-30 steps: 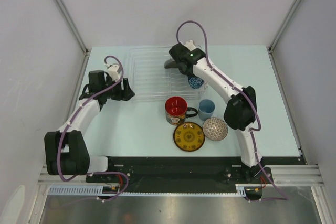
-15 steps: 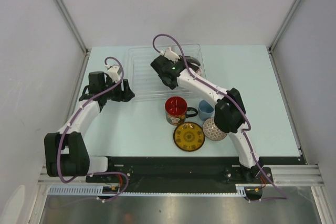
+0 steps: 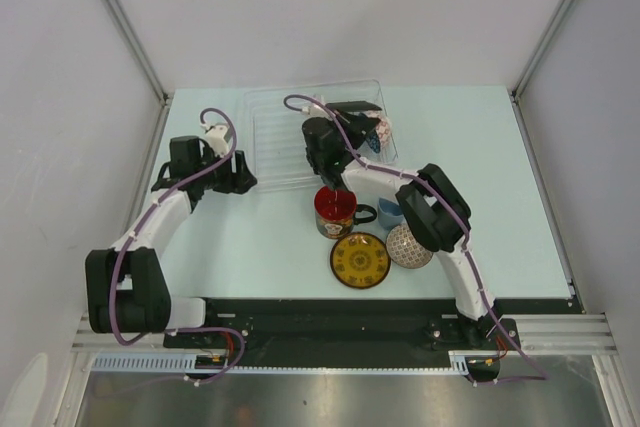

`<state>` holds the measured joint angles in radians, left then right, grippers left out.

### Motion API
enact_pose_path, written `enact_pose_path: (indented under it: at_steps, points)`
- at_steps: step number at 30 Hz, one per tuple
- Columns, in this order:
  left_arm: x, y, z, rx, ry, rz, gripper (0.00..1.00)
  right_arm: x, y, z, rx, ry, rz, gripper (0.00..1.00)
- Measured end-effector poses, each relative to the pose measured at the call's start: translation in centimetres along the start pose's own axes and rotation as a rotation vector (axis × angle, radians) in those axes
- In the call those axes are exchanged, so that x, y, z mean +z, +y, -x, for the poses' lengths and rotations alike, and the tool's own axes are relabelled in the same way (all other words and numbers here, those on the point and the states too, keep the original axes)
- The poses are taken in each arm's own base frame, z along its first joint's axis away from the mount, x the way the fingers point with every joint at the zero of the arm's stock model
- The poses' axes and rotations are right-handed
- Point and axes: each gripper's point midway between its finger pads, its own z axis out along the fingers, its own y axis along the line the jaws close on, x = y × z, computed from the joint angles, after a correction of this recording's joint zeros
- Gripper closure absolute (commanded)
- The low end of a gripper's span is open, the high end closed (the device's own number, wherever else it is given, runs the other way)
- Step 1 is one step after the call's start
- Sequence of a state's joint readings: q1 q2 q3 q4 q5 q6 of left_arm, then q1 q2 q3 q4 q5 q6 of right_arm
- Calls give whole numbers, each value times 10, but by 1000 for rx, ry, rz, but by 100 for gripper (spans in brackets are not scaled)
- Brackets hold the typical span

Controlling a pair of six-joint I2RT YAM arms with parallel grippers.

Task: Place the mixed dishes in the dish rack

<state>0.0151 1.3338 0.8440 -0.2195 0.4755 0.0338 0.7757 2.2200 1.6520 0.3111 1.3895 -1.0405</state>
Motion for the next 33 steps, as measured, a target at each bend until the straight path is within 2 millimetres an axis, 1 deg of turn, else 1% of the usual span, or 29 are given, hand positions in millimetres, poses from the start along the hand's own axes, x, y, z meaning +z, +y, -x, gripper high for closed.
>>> enact_pose_path:
  at_steps: [2,4,5,7,11,15,22,27,28,29,33]
  points:
    - [1,1,-1,-3,5,0,30,0,-16,7,50,4,-43,100]
    - [3,2,-1,-3,8,0,31,-1,-26,10,84,15,-70,100]
    - [4,2,0,-4,10,1,31,-2,-30,10,98,27,-82,100]
    - [7,4,3,-4,12,2,31,-2,-30,9,114,42,-93,100]
    - [10,6,9,0,8,3,31,-3,-24,7,117,64,-101,100]
    - [10,7,10,8,5,4,31,-2,-15,8,125,79,-104,100]
    - [11,8,10,18,4,5,31,0,7,18,142,73,-105,100]
    - [14,11,7,18,10,5,32,-1,14,24,165,55,-103,100]
    - [15,11,7,18,11,4,32,0,15,26,174,50,-103,99]
    - [16,12,7,18,12,4,32,0,15,28,186,44,-103,95]
    - [20,15,2,12,29,8,32,4,18,30,224,35,-105,86]
